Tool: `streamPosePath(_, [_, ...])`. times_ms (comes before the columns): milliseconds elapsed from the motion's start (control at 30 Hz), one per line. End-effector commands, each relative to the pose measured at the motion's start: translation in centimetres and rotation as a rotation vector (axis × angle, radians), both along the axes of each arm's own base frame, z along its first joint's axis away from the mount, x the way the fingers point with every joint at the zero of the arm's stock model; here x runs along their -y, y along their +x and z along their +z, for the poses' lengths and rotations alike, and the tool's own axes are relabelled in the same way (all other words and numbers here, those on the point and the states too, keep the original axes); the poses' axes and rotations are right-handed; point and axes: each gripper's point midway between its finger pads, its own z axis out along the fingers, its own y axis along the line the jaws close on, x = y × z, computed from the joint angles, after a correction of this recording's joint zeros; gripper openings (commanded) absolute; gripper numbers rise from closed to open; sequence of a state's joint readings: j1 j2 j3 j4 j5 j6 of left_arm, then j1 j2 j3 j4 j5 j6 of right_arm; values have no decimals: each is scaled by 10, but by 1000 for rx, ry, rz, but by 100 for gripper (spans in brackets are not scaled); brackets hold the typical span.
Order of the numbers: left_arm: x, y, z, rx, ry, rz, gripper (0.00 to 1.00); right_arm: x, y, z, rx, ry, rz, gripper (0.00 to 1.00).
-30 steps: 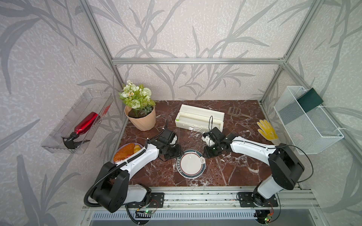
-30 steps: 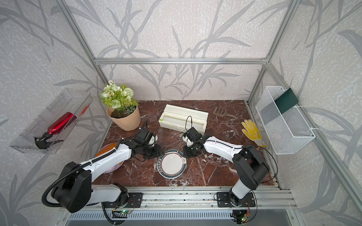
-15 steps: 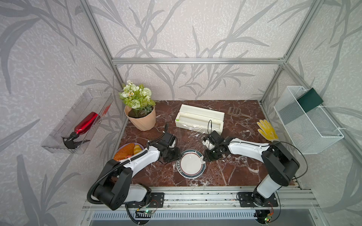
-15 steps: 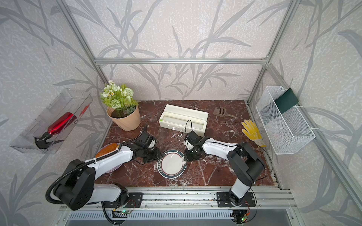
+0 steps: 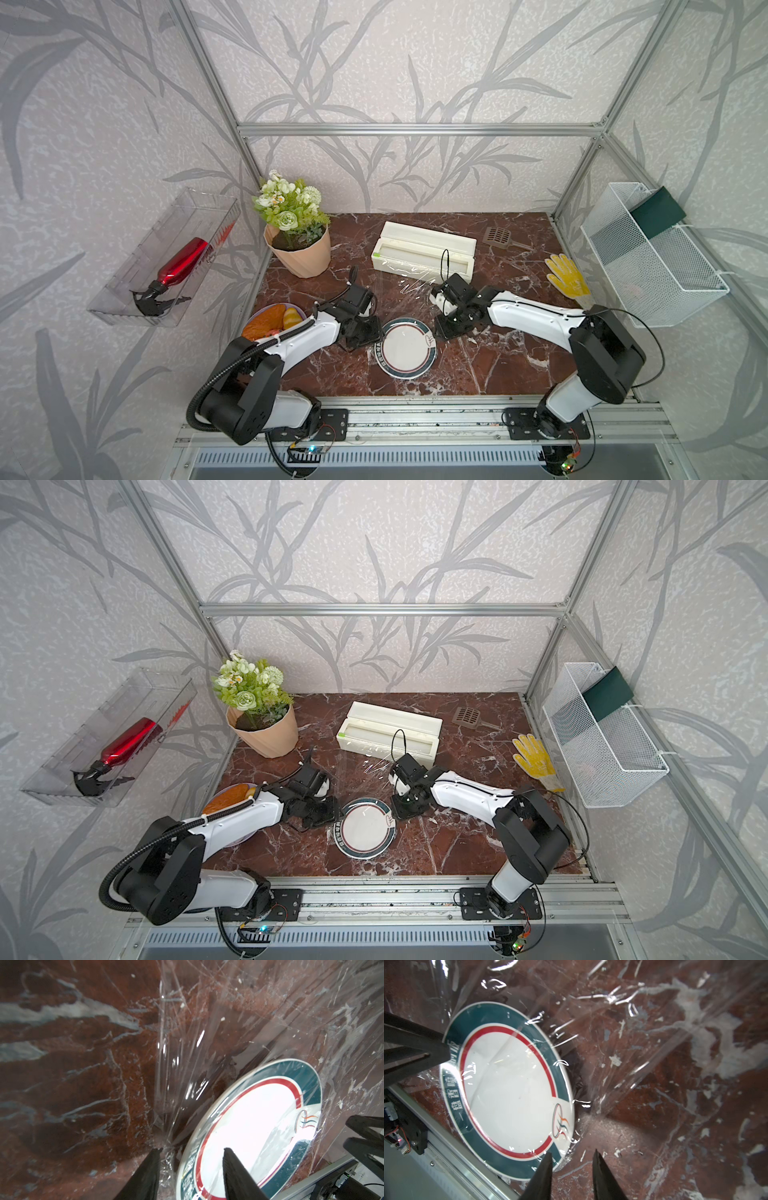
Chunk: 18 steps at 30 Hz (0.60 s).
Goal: Wrap the plate with plastic wrap
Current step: Cover the plate with plastic wrap.
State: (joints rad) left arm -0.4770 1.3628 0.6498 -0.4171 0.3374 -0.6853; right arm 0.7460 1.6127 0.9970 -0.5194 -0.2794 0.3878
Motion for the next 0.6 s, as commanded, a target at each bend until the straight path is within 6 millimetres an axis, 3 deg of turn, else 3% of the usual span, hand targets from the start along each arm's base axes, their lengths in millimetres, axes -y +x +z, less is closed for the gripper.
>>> streamPosePath(0, [0, 1, 0, 6, 7, 11, 49, -4, -2, 5, -2, 0, 18, 34])
streamPosePath(567, [5, 0, -3, -9, -21, 3, 49, -11, 2, -29, -64, -36, 24, 34])
